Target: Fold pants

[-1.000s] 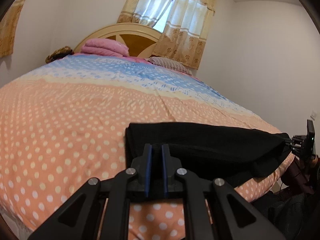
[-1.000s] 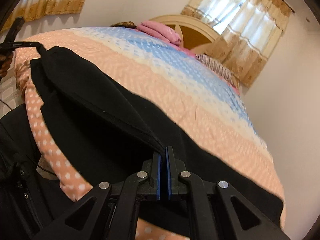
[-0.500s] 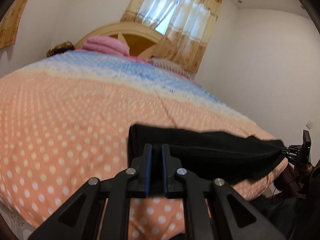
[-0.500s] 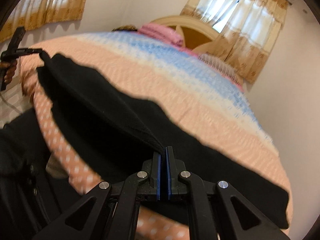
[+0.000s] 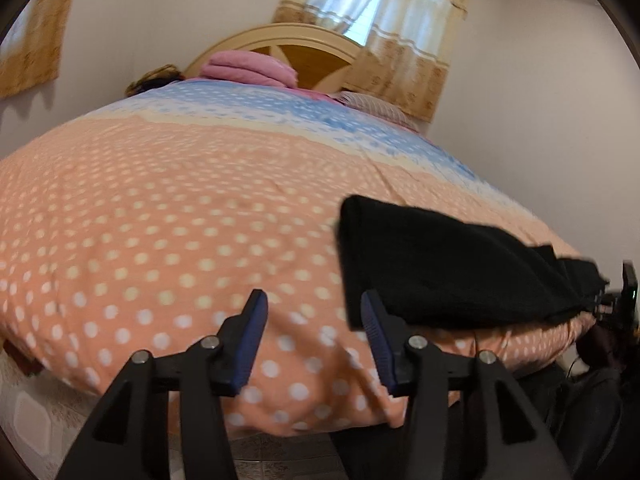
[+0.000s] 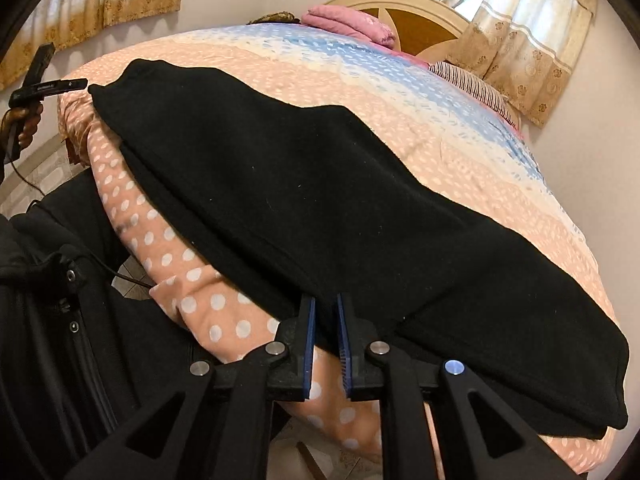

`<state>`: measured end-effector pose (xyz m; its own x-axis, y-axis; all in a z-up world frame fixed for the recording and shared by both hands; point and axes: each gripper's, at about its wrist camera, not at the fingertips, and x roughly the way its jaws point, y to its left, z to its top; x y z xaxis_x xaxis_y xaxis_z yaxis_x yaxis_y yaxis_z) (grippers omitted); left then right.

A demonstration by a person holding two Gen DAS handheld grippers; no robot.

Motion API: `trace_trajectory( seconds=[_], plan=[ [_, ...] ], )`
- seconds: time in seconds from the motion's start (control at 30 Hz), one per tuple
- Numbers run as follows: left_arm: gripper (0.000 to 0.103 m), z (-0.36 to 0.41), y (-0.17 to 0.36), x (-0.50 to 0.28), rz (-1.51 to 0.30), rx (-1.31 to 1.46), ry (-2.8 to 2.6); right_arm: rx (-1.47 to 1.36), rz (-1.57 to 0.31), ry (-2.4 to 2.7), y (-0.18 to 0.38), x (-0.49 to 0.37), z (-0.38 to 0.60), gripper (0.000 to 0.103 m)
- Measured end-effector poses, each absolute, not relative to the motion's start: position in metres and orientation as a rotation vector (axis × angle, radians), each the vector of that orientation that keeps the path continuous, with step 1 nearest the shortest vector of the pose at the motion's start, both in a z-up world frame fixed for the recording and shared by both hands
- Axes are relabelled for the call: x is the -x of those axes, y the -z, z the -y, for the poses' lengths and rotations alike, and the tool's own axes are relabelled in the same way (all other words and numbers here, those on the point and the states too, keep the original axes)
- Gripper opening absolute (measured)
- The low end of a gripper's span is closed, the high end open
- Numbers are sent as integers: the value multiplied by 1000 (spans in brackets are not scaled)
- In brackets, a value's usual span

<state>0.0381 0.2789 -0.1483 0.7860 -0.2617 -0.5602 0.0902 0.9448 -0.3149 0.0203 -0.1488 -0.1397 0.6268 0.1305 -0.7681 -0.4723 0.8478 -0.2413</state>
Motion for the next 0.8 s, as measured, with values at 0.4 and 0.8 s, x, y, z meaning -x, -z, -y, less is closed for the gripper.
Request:
trace_trajectory(
  seconds=[0.4, 0.8],
  plan=[
    [50, -233, 159, -107, -760, 281, 257, 436, -745, -385, 127, -8, 140, 13],
    [12, -228, 148, -112, -784, 273, 204, 398, -722, -420, 133, -9, 128, 13]
  ],
)
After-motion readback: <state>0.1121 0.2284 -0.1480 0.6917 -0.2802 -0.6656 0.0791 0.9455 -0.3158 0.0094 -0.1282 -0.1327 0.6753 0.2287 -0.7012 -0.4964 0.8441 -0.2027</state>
